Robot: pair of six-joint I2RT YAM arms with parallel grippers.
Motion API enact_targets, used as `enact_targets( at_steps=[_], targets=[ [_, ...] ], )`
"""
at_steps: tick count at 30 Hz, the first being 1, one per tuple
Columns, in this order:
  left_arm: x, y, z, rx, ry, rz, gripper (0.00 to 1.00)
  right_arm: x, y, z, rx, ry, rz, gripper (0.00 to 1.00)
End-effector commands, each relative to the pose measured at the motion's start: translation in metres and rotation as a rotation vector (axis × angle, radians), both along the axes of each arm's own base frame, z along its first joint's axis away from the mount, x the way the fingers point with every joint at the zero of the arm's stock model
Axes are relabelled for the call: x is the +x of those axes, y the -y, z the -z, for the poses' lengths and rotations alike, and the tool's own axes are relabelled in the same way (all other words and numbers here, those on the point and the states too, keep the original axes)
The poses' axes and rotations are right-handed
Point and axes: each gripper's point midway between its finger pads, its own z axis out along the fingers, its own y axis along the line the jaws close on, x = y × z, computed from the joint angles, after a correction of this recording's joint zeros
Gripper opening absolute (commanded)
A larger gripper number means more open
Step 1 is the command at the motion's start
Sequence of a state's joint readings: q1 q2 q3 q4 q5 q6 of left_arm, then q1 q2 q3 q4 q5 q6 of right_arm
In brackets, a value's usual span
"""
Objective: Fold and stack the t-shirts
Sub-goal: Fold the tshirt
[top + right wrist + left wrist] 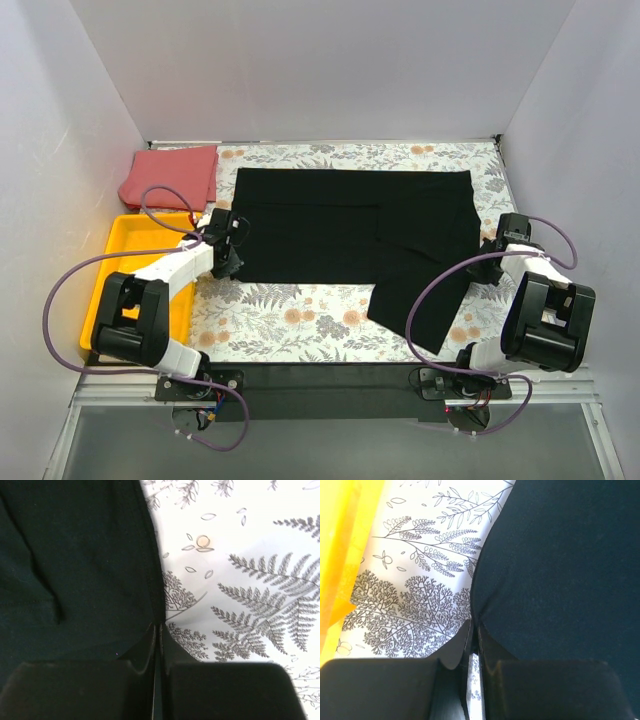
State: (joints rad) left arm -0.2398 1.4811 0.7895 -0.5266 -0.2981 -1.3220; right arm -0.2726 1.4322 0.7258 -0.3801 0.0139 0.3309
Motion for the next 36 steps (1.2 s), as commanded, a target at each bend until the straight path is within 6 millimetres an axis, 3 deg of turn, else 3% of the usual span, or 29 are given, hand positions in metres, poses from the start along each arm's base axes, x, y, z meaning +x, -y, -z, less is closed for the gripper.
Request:
enact_targets(
  at_steps=[1, 7, 11, 14, 21, 22, 26, 36],
  targets=[
    [-0.001, -0.003, -0.02, -0.001, 0.056, -0.027, 0.0, -0.013, 0.007, -0.007, -0.026, -0.027, 0.047, 0.01],
    [-0.018, -0.005, -0.041, -0.03, 0.08, -0.064, 0.0, -0.02, 0.01, -0.028, -0.04, -0.011, 0.052, 0.01],
    [-0.024, -0.005, -0.046, -0.05, 0.073, -0.063, 0.0, -0.001, 0.012, -0.054, -0.046, 0.064, 0.035, 0.01],
    [-0.015, -0.009, -0.052, -0.05, 0.082, -0.074, 0.0, 0.01, 0.017, -0.066, -0.059, 0.081, 0.02, 0.01],
    [0.024, -0.015, -0.068, -0.065, 0.1, -0.091, 0.0, 0.033, 0.013, -0.072, -0.009, 0.069, -0.033, 0.01],
    [0.035, -0.013, -0.077, -0.077, 0.123, -0.09, 0.0, 0.041, 0.014, -0.076, -0.005, 0.075, -0.039, 0.01],
    [0.059, -0.015, -0.08, -0.072, 0.131, -0.093, 0.0, 0.062, 0.012, -0.081, 0.02, 0.083, -0.078, 0.01],
    [0.106, -0.016, -0.059, -0.061, 0.099, -0.117, 0.0, 0.116, 0.023, -0.091, 0.016, 0.104, -0.107, 0.01]
  ],
)
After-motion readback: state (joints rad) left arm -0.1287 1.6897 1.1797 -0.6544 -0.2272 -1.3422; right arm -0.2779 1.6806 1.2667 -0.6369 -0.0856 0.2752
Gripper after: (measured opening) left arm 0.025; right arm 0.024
